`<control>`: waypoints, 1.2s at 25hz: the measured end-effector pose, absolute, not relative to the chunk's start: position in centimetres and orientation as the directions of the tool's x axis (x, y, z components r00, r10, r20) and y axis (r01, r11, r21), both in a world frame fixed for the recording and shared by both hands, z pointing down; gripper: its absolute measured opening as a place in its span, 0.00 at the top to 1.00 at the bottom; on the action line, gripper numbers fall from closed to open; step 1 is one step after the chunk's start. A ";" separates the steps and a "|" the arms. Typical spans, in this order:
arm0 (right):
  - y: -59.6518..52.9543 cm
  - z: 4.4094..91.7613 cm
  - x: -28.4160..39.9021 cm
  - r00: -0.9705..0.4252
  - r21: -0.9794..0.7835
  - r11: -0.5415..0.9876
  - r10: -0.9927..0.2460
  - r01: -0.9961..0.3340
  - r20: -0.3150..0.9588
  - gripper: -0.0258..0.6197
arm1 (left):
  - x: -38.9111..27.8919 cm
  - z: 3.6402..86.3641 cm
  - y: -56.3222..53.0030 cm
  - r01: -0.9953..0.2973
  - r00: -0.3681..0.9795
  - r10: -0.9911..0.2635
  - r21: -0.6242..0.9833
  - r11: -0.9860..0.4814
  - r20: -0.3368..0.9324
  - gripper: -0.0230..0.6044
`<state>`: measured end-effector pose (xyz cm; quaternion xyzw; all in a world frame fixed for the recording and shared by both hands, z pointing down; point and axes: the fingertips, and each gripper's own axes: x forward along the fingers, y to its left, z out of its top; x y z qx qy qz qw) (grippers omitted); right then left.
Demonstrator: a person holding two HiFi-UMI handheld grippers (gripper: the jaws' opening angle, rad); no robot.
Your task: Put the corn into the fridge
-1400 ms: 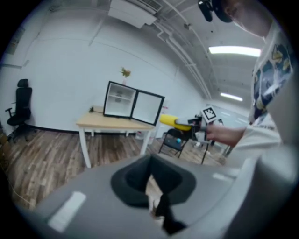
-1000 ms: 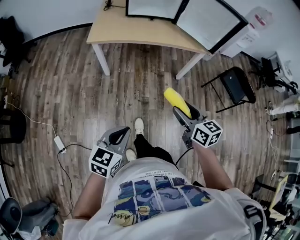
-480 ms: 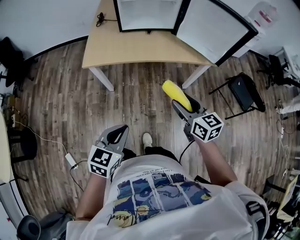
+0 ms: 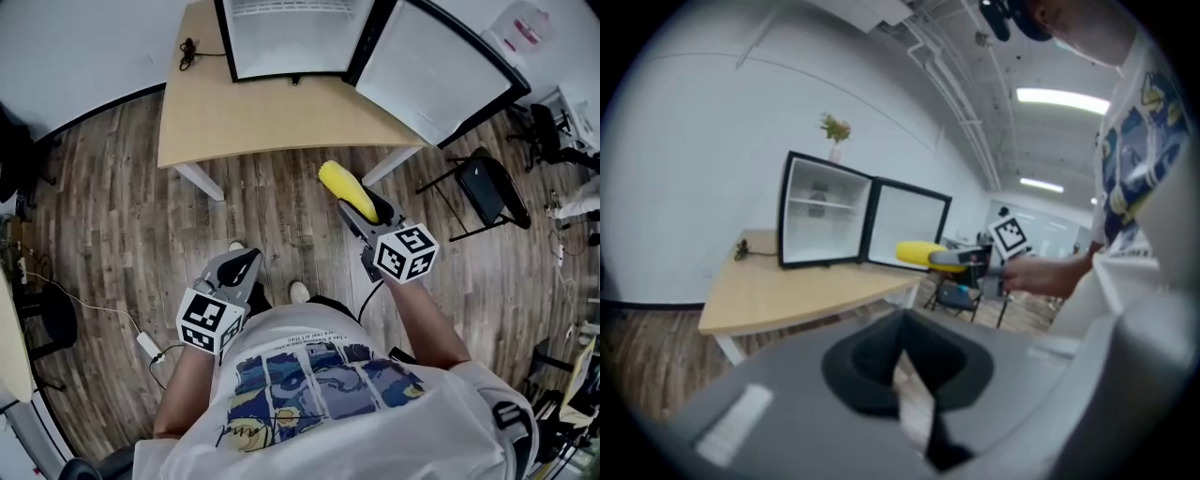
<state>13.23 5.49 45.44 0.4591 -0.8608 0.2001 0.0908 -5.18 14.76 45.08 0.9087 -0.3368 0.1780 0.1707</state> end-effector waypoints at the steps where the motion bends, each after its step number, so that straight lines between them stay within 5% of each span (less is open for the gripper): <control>1: 4.5 45.6 13.0 -0.546 -0.253 0.485 -0.763 -0.837 0.346 0.59 | -5.7 45.1 13.5 -0.664 0.719 -0.546 0.192 -0.723 0.431 0.95; 15: -9.9 46.0 10.2 -0.259 -0.197 0.197 -0.890 -0.960 0.375 0.59 | -15.4 43.6 -2.2 -0.485 0.819 -0.389 0.146 -0.862 0.422 0.95; 30: -26.8 49.9 13.7 -0.183 -0.121 0.144 -0.887 -0.982 0.423 0.59 | -14.7 42.7 -12.8 -0.536 0.795 -0.433 0.156 -0.830 0.425 0.95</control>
